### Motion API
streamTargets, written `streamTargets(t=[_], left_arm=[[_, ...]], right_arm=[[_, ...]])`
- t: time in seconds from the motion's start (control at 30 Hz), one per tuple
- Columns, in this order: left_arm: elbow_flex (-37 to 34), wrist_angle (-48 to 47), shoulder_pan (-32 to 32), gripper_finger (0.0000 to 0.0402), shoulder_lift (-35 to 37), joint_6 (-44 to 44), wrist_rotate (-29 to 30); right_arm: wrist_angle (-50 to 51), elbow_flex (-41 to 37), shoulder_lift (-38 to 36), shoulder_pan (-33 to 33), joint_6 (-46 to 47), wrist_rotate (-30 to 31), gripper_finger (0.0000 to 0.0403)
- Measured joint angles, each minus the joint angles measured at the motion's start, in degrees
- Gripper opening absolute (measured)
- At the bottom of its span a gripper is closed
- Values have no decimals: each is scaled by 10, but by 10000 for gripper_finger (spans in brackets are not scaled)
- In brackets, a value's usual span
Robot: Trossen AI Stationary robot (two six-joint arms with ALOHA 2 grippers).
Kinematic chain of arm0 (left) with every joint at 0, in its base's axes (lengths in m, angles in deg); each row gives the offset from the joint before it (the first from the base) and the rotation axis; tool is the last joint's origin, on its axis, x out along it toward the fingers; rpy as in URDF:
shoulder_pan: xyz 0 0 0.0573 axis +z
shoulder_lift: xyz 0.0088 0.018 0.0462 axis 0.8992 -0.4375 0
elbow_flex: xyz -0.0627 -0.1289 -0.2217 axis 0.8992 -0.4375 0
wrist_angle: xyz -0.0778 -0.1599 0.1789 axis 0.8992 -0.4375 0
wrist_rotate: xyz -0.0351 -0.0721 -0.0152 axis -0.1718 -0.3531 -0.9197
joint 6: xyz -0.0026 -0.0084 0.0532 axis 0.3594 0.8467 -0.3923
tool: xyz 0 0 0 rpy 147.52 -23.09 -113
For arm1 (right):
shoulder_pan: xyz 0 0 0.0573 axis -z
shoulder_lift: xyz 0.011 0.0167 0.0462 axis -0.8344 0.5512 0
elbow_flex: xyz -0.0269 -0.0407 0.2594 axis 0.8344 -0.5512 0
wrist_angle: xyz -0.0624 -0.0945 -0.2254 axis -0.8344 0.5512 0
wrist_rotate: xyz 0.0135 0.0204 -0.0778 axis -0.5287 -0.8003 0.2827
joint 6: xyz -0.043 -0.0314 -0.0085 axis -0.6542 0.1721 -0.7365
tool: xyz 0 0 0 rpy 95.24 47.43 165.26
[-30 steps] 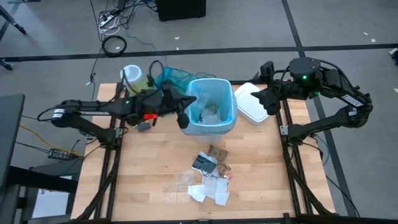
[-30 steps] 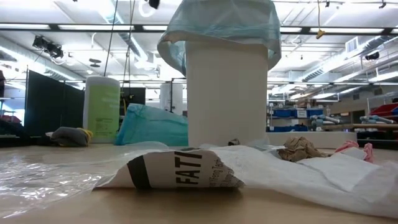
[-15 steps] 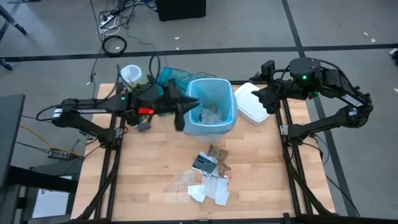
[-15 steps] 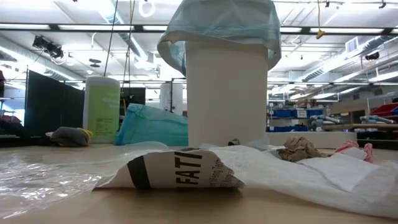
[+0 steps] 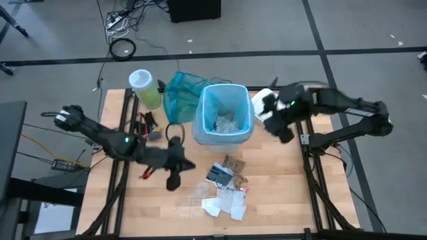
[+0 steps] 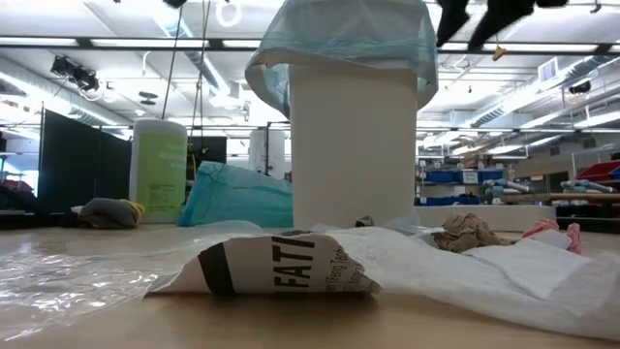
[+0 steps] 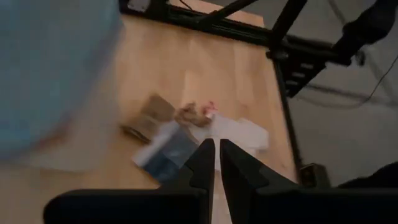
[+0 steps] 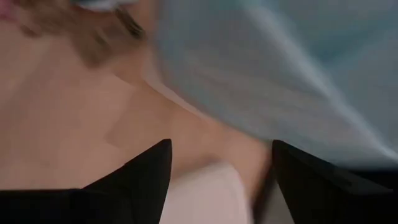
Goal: Place trash/remove bag and relplace
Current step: Put the brown cardboard into the white trash bin
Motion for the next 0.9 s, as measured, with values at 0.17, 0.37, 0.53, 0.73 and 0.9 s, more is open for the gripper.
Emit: streamTargets(t=[0.17,0.37,0.53,0.73,0.9], left_arm=[[-109,95,-50,33,0,123,34],[-191,187,-68,33,1,205,43],[-202,204,-67,33,1,194,43],[-202,194,-55,33,1,135,95],[-202,173,-31,33,1,131,100]], right_arm=[[-151,-147,0,-56,78,-34,268],[-289,-309,0,-124,173,-34,266],[-335,-393,0,-178,226,-27,264],[-436,-462,6,-238,203,13,255],[-494,-461,49,-266,159,74,252]])
